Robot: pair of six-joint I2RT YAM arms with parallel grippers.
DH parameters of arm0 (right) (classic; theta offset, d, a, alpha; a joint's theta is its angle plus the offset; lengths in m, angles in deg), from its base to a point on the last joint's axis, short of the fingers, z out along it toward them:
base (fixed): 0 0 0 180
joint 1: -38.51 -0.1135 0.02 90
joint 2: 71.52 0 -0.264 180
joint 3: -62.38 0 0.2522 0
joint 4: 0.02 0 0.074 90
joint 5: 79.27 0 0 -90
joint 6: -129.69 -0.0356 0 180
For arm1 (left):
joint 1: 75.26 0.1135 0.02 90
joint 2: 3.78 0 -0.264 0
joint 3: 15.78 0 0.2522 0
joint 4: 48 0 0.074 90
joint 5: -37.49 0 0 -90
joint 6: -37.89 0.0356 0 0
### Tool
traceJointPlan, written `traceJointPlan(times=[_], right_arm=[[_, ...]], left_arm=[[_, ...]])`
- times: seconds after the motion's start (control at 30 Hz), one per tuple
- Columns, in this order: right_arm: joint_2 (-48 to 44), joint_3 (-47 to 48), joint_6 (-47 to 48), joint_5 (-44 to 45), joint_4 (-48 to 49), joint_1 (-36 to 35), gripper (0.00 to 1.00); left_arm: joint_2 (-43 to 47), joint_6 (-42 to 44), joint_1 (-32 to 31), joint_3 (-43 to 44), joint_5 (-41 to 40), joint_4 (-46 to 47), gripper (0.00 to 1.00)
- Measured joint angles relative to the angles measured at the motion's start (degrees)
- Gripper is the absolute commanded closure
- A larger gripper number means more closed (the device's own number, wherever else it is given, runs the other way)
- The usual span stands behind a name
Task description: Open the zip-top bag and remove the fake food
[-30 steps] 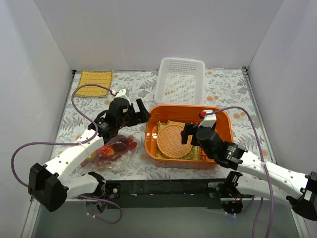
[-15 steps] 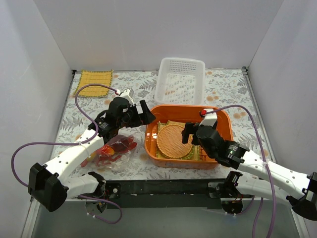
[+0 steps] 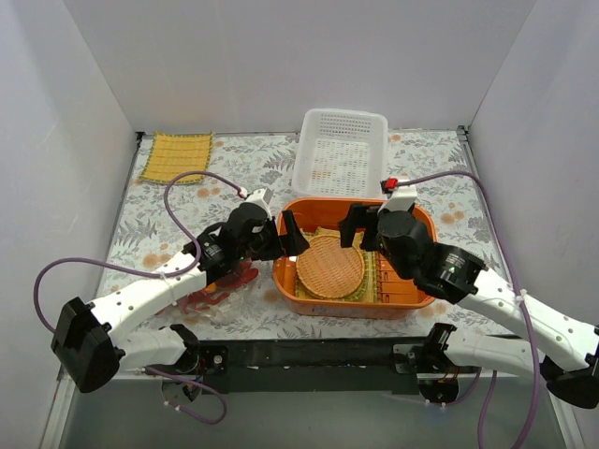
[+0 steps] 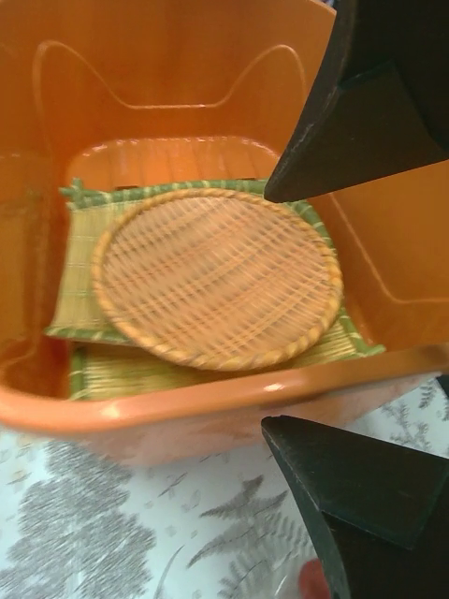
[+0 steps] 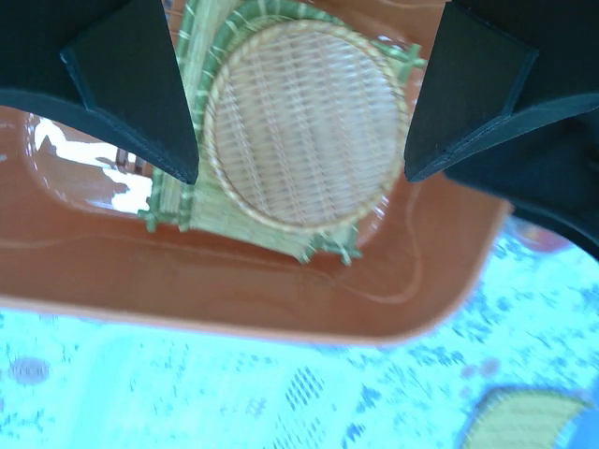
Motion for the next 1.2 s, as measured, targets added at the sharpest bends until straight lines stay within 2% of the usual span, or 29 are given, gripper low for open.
traceJointPlan(times=[0.13, 0.27, 0.53, 0.97, 1.2], right_arm=[[2.27, 9.14, 1.25, 0.04, -1.4, 0.0, 0.02], [4.04, 14.19, 2.1, 0.37, -2.23, 0.0, 0.02], [9.51, 22.21, 4.22, 4.31, -7.28, 0.0, 0.02], [9.53, 25.35, 5.6, 5.46, -9.18, 0.04, 0.02], [9.42, 25.33, 5.53, 4.79, -9.6, 0.07, 0.02]], left_arm=[[-0.15, -3.17, -5.14, -1.75, -4.33, 0.0, 0.02], [-1.25, -6.8, -9.09, -2.19, -8.68, 1.6, 0.02], [-13.57, -12.92, -17.2, 0.83, -12.55, 9.44, 0.02], [-31.21, -16.48, -21.94, 12.68, -13.27, 24.17, 0.02], [-34.45, -16.79, -24.24, 15.47, -14.43, 26.75, 0.02]])
